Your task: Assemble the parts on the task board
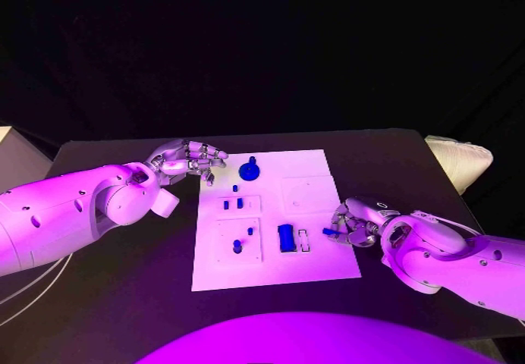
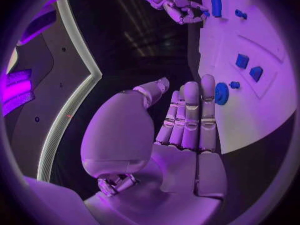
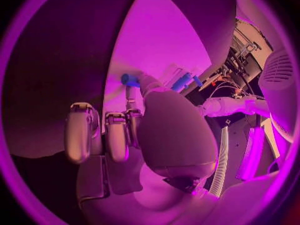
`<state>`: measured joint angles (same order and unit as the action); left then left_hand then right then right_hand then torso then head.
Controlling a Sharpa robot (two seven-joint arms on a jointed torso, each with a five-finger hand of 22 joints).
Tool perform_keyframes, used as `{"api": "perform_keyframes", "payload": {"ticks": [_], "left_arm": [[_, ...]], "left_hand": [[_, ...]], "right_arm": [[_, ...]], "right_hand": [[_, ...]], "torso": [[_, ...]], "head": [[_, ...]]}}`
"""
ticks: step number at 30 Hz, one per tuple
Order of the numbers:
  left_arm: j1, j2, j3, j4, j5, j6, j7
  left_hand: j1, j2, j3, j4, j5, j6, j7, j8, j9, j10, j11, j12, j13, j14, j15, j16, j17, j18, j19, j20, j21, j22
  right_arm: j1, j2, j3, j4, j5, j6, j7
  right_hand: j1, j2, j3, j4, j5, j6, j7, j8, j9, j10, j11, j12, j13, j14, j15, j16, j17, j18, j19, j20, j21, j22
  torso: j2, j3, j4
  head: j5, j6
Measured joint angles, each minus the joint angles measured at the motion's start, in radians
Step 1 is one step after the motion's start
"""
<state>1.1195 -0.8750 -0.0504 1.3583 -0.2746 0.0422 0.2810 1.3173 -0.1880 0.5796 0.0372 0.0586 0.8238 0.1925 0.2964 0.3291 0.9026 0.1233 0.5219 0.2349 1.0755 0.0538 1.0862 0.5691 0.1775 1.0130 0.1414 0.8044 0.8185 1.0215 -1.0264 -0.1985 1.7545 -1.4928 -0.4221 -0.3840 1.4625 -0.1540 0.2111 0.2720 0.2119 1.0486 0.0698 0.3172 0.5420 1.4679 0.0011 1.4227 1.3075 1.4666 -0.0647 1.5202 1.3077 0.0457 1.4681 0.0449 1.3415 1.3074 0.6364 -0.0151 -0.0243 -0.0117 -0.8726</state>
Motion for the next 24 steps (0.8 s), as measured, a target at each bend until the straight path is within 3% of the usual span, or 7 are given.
{"api": "perform_keyframes", "payload": {"ticks": [5, 8, 12, 19, 24], "left_arm": [[0.000, 0.000, 0.000, 0.000, 0.000, 0.000, 0.000], [0.000, -0.001, 0.000, 0.001, 0.000, 0.000, 0.000], [0.000, -0.002, 0.000, 0.001, 0.000, 0.000, 0.000], [0.000, -0.002, 0.000, 0.001, 0.000, 0.000, -0.001], [-0.001, -0.002, 0.000, 0.001, 0.000, 0.000, -0.001]], "left_hand": [[0.000, 0.000, 0.000, 0.000, 0.000, 0.000, 0.000, 0.000, 0.000, 0.000, 0.000, 0.000, 0.000, 0.000, 0.000, 0.000, 0.000, 0.000, 0.000, 0.000, 0.000, 0.000], [0.000, 0.000, 0.000, 0.000, 0.000, 0.000, 0.000, 0.000, 0.000, 0.000, 0.000, 0.000, 0.000, 0.000, 0.000, 0.000, 0.000, 0.000, 0.000, 0.000, 0.000, 0.000], [0.000, 0.000, 0.000, 0.000, 0.000, 0.000, 0.000, 0.000, 0.000, 0.000, 0.000, 0.000, 0.000, 0.000, 0.000, 0.000, 0.000, 0.000, 0.000, 0.000, 0.000, 0.000], [0.000, 0.000, 0.000, 0.000, 0.000, 0.000, 0.000, 0.000, 0.000, 0.000, 0.000, 0.000, 0.000, 0.000, 0.000, 0.000, 0.000, 0.000, 0.000, 0.000, 0.000, 0.000], [0.000, 0.000, 0.000, 0.000, 0.000, 0.000, 0.000, 0.000, 0.000, 0.000, 0.000, 0.000, 0.000, 0.000, 0.000, 0.000, 0.000, 0.000, 0.000, 0.000, 0.000, 0.000]], "right_arm": [[-0.002, 0.001, -0.001, 0.005, -0.010, -0.006, -0.004], [-0.003, 0.001, -0.002, 0.010, -0.013, -0.012, -0.007], [-0.005, 0.000, -0.004, 0.021, -0.015, -0.023, -0.012], [-0.009, -0.012, -0.010, 0.057, -0.002, -0.039, -0.019], [0.013, -0.017, -0.007, 0.092, 0.019, -0.050, -0.019]], "right_hand": [[-0.010, -0.010, 0.037, 0.012, 0.047, 0.002, 0.002, 0.004, -0.025, 0.000, 0.000, 0.000, 0.000, 0.000, 0.000, 0.000, 0.000, 0.000, -0.002, -0.002, 0.000, 0.000], [-0.021, -0.029, 0.080, 0.009, 0.106, 0.005, 0.002, 0.004, -0.053, 0.000, 0.000, 0.000, 0.000, 0.000, 0.000, 0.002, 0.000, 0.000, -0.004, -0.004, 0.000, 0.000], [-0.030, -0.039, 0.121, 0.001, 0.159, 0.008, -0.001, 0.003, -0.073, -0.004, -0.004, 0.000, 0.000, 0.000, 0.000, 0.004, 0.000, 0.000, -0.004, -0.004, 0.004, 0.000], [-0.046, -0.055, 0.152, -0.002, 0.185, 0.008, -0.001, 0.012, -0.057, -0.004, -0.004, 0.004, 0.000, 0.000, 0.000, 0.008, 0.000, 0.000, -0.004, -0.004, 0.020, 0.000], [-0.047, -0.054, 0.155, 0.001, 0.185, 0.008, -0.001, 0.012, -0.054, -0.001, -0.009, 0.004, 0.000, 0.000, 0.000, 0.008, 0.000, 0.000, -0.004, -0.004, 0.024, 0.001]], "torso": [[0.000, 0.0000, 0.0001], [0.000, -0.0005, 0.0001], [0.000, -0.0006, 0.0001], [-0.001, -0.0016, 0.0001], [-0.001, -0.0016, 0.0001]], "head": [[0.000, 0.000], [0.001, 0.000], [0.003, 0.000], [0.003, 0.000], [0.002, 0.000]]}}
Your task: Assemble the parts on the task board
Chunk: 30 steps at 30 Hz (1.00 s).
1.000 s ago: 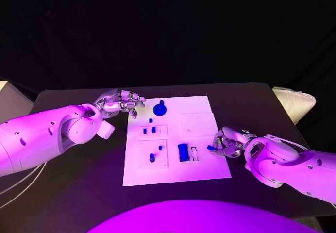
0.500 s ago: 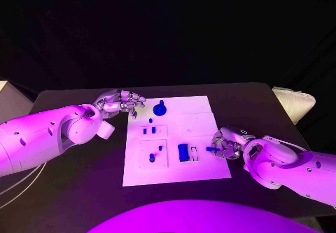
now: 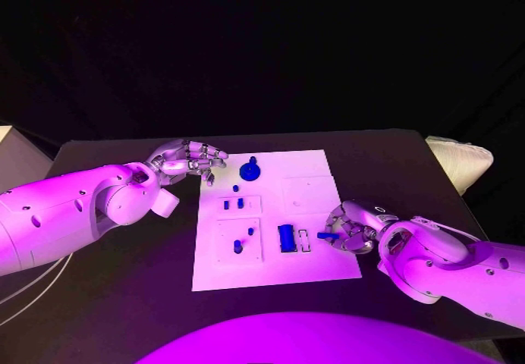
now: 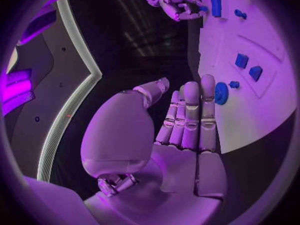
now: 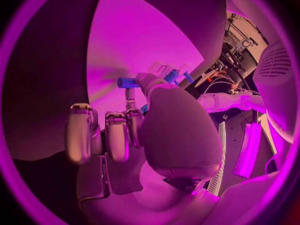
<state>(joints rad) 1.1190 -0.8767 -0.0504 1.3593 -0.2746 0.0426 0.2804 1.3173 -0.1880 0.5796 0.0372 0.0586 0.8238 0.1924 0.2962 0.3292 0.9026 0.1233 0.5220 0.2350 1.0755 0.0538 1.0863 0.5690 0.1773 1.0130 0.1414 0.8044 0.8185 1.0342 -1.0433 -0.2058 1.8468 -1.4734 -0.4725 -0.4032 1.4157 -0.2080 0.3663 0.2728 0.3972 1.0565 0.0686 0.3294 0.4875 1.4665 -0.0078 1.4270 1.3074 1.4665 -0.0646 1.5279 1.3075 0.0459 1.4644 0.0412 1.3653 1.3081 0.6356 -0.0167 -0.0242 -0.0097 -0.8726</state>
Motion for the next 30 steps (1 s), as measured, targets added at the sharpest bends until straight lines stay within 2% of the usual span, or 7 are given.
{"api": "perform_keyframes", "payload": {"ticks": [4, 10, 14, 21, 30], "left_arm": [[0.000, 0.000, 0.000, 0.001, 0.000, 0.000, 0.000], [0.000, -0.002, 0.000, 0.002, 0.000, 0.000, 0.000], [0.000, -0.002, 0.000, 0.003, 0.000, 0.000, -0.001], [0.000, -0.003, 0.000, 0.005, 0.000, 0.001, -0.001], [0.000, -0.004, 0.000, 0.006, 0.000, 0.002, -0.001]], "left_hand": [[0.000, 0.000, 0.000, 0.000, 0.000, 0.000, 0.000, 0.000, 0.000, 0.000, 0.000, 0.000, 0.000, 0.000, 0.000, 0.000, 0.000, 0.000, 0.000, 0.000, 0.000, 0.000], [0.000, 0.000, 0.000, 0.000, 0.000, 0.000, 0.000, 0.000, 0.000, 0.000, 0.000, 0.000, 0.000, 0.000, 0.000, 0.000, 0.001, 0.000, 0.000, 0.000, 0.000, 0.000], [0.000, 0.000, 0.000, 0.000, 0.000, 0.000, 0.000, 0.000, 0.000, 0.000, 0.000, 0.000, 0.000, 0.000, 0.000, 0.000, 0.001, 0.000, 0.000, 0.000, 0.000, 0.000], [0.000, 0.000, 0.000, 0.000, 0.000, 0.000, 0.000, 0.000, 0.000, 0.000, 0.000, 0.000, 0.000, 0.000, 0.000, 0.000, 0.001, 0.000, 0.000, 0.000, 0.000, 0.000], [0.000, 0.000, 0.000, 0.000, 0.000, 0.000, 0.000, 0.000, 0.000, 0.000, 0.000, 0.000, 0.000, 0.000, 0.000, 0.000, 0.001, 0.000, 0.000, 0.000, 0.000, 0.000]], "right_arm": [[0.013, 0.000, 0.001, 0.022, 0.023, -0.010, 0.000], [0.017, 0.015, 0.001, 0.036, 0.064, -0.022, 0.000], [0.017, 0.033, 0.001, 0.036, 0.095, -0.026, 0.000], [0.006, 0.068, 0.001, 0.021, 0.132, -0.024, -0.018], [-0.004, 0.097, 0.001, -0.001, 0.147, -0.016, -0.061]], "right_hand": [[-0.013, 0.000, 0.008, -0.002, 0.002, 0.000, 0.000, 0.000, 0.004, 0.000, 0.000, 0.004, 0.000, -0.004, -0.004, 0.004, 0.000, 0.000, 0.000, 0.000, 0.000, 0.000], [-0.046, -0.001, 0.015, 0.004, 0.004, 0.000, 0.000, 0.006, 0.007, 0.000, 0.000, 0.004, 0.000, 0.000, -0.007, 0.004, 0.000, 0.000, 0.004, -0.004, 0.000, 0.000], [-0.074, -0.005, 0.022, 0.008, -0.028, 0.001, -0.001, 0.011, 0.013, 0.000, 0.000, 0.004, 0.000, 0.000, -0.007, 0.004, 0.000, 0.000, 0.004, -0.004, 0.000, 0.000], [-0.153, -0.003, 0.018, 0.013, -0.060, 0.007, -0.007, 0.018, 0.020, 0.000, 0.000, 0.008, 0.000, 0.000, -0.007, 0.004, 0.000, 0.000, 0.004, -0.004, 0.000, 0.000], [-0.223, 0.004, 0.017, 0.018, -0.066, 0.013, -0.013, 0.026, 0.027, 0.000, 0.000, 0.008, 0.000, 0.000, -0.007, 0.004, 0.000, 0.000, 0.004, -0.004, 0.000, 0.000]], "torso": [[0.000, -0.0002, 0.0007], [0.001, -0.0007, 0.0004], [0.001, -0.0012, 0.0002], [0.000, -0.0007, 0.0006], [0.000, 0.0011, 0.0006]], "head": [[0.000, 0.000], [0.001, 0.000], [-0.001, 0.000], [-0.002, 0.000], [0.002, 0.000]]}}
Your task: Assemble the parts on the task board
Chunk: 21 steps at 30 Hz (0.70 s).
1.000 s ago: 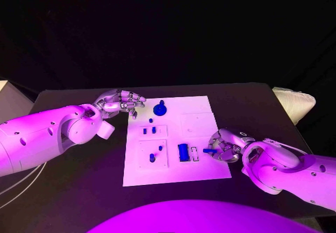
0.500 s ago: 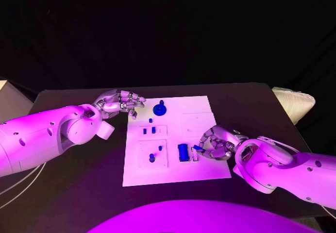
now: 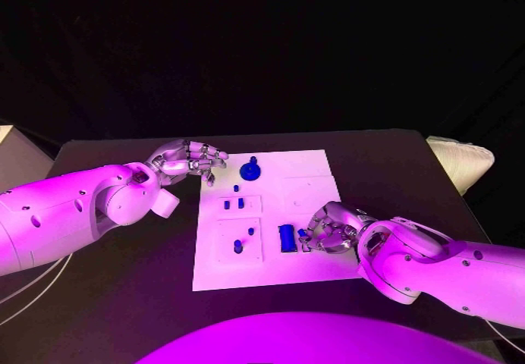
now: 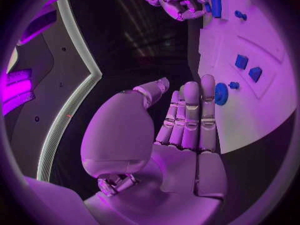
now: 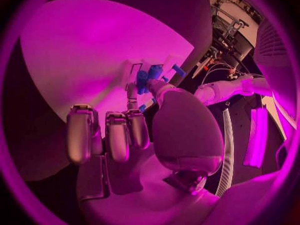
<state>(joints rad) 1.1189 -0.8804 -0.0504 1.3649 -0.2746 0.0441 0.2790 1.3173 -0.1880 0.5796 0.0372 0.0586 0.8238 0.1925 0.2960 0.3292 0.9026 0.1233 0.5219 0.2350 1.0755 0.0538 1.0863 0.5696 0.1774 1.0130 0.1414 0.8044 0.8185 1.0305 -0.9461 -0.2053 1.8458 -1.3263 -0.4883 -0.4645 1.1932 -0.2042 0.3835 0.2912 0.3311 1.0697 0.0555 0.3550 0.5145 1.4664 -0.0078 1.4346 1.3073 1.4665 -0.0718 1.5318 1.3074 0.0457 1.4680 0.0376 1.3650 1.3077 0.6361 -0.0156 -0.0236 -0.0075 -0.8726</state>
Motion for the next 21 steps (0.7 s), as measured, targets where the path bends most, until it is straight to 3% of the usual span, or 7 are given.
{"api": "perform_keyframes", "payload": {"ticks": [21], "left_arm": [[0.000, 0.000, 0.000, 0.001, 0.000, 0.003, 0.000]], "left_hand": [[0.000, 0.000, 0.000, 0.000, 0.000, 0.000, 0.000, 0.006, -0.002, 0.000, 0.000, 0.000, 0.000, -0.004, -0.004, 0.000, 0.000, 0.000, 0.000, 0.000, 0.000, -0.001]], "right_arm": [[-0.006, 0.013, 0.001, -0.012, -0.032, 0.008, -0.075]], "right_hand": [[-0.010, -0.002, -0.003, -0.003, 0.000, 0.012, -0.004, 0.013, 0.007, 0.000, -0.007, 0.005, 0.001, 0.000, 0.000, 0.004, 0.000, 0.000, 0.000, 0.000, 0.000, 0.000]], "torso": [[0.000, 0.0001, -0.0006]], "head": [[0.003, 0.000]]}}
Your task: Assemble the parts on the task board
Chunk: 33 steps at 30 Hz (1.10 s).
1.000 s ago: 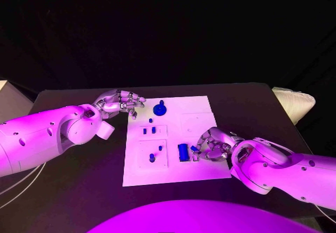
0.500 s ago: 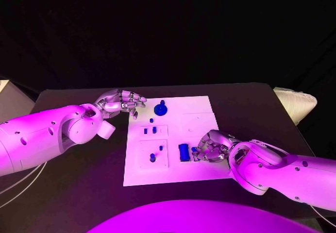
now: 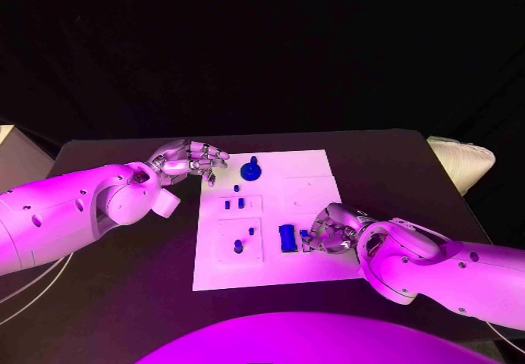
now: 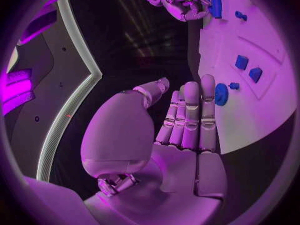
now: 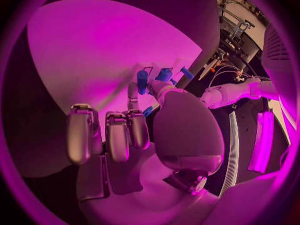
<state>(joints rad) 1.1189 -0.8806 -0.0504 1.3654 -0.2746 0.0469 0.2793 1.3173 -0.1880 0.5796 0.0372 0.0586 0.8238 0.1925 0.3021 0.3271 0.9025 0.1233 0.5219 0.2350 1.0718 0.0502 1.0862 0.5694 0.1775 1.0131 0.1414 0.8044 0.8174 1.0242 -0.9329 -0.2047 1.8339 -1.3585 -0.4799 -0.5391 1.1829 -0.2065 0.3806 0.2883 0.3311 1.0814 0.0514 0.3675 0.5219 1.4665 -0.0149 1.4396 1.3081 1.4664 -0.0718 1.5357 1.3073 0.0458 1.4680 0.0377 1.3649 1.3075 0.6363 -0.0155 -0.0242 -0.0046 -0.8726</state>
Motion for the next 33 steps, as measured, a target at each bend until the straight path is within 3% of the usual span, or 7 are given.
{"api": "perform_keyframes", "payload": {"ticks": [15, 23, 33], "left_arm": [[0.000, 0.001, 0.000, -0.003, 0.000, 0.002, -0.001], [0.000, 0.002, 0.000, -0.004, 0.000, 0.003, -0.001], [0.000, 0.002, 0.000, -0.005, 0.000, 0.004, -0.002]], "left_hand": [[0.000, 0.000, -0.003, 0.003, 0.000, 0.000, 0.000, 0.000, 0.000, 0.000, 0.000, 0.000, 0.000, 0.000, 0.000, 0.000, 0.000, 0.000, 0.000, 0.000, -0.004, 0.000], [0.000, 0.000, 0.000, 0.006, 0.000, 0.000, 0.000, 0.000, 0.000, 0.000, 0.000, 0.000, -0.001, 0.000, 0.000, 0.000, 0.000, 0.000, 0.000, 0.000, -0.004, 0.000], [0.000, 0.000, 0.000, 0.006, 0.000, 0.000, 0.000, 0.000, 0.000, 0.000, 0.000, 0.000, -0.001, 0.000, 0.000, 0.000, 0.000, 0.000, 0.000, 0.000, -0.004, 0.000]], "right_arm": [[-0.003, 0.006, 0.000, 0.001, -0.005, -0.006, -0.001], [-0.003, 0.006, 0.000, 0.002, 0.003, -0.006, 0.004], [-0.003, 0.005, 0.000, 0.000, 0.011, -0.004, 0.010]], "right_hand": [[-0.021, 0.013, 0.000, 0.000, 0.000, 0.004, -0.004, 0.008, 0.004, 0.000, 0.000, 0.006, 0.000, 0.000, -0.007, 0.000, 0.000, 0.000, -0.004, -0.004, 0.005, 0.000], [-0.064, 0.027, 0.000, 0.000, 0.000, 0.006, -0.006, 0.019, 0.009, -0.002, -0.003, 0.014, 0.000, 0.000, -0.007, 0.006, 0.000, 0.000, 0.000, -0.007, 0.016, 0.001], [-0.099, 0.025, 0.000, 0.000, -0.008, 0.007, -0.007, 0.023, 0.012, 0.001, -0.006, 0.018, 0.000, 0.000, -0.007, 0.010, 0.001, 0.000, 0.000, -0.007, 0.019, 0.000]], "torso": [[0.000, 0.0004, -0.0002], [0.000, 0.0003, 0.0000], [0.000, 0.0001, -0.0001]], "head": [[-0.001, 0.000], [-0.002, 0.000], [-0.002, 0.000]]}}
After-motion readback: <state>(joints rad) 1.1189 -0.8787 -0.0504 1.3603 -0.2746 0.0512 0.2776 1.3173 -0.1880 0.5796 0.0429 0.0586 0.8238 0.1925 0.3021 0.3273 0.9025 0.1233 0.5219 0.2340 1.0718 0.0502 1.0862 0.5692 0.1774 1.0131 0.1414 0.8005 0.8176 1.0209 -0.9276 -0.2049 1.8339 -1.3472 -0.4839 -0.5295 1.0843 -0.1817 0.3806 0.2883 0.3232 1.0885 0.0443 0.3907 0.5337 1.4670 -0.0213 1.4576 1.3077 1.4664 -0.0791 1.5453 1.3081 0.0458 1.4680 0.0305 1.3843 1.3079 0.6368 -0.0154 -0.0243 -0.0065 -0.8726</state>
